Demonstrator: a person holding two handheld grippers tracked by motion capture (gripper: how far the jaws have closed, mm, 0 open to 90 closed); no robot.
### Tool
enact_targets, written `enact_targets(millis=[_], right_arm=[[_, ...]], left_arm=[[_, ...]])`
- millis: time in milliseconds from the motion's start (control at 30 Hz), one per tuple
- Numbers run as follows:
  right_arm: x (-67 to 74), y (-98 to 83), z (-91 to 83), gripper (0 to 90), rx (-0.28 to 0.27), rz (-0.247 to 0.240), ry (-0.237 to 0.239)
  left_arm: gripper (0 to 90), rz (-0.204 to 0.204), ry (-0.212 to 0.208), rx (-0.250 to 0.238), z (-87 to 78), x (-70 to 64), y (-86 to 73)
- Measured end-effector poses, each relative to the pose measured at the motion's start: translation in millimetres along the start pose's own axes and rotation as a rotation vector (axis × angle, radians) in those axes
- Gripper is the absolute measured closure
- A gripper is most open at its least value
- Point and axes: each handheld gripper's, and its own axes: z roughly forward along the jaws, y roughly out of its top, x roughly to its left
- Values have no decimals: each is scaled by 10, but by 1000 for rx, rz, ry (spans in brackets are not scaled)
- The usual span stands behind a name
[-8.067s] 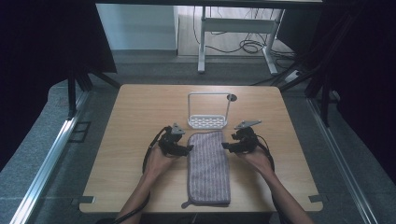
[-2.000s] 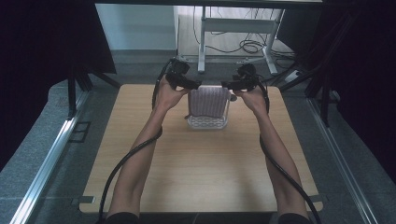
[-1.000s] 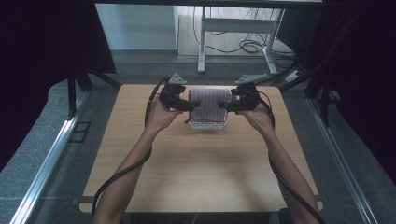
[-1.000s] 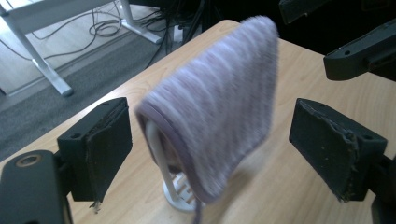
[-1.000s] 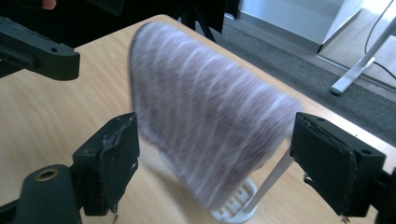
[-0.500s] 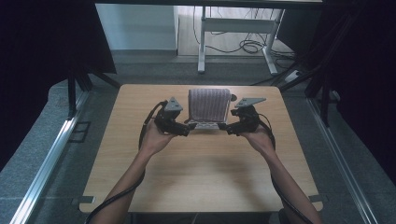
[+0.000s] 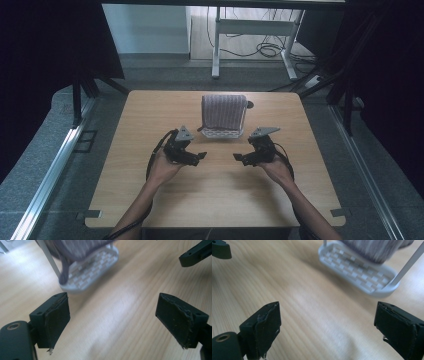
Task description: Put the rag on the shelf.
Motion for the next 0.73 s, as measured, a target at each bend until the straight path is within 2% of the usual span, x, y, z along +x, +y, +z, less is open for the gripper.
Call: enact_targets(millis=[233, 367, 467, 533, 633, 733], right_arm=[[48, -264, 185, 52, 76, 1, 0], [55, -363, 283, 36, 97, -6, -16], [66, -396, 317, 11, 86, -29, -40], [70, -406, 327, 0, 82, -40, -44], [72, -409, 327, 0, 86, -46, -43], [74, -412, 324, 0, 87, -46, -45]], left_arm=[[121, -16, -4, 39, 113, -57, -252], [121, -41, -7, 54, 187, -59, -389], [121, -28, 7, 96, 259, -64, -464], [121, -34, -2, 123, 307, -58, -503], [126, -54, -15, 129, 314, -38, -503], [125, -56, -13, 131, 314, -37, -504]])
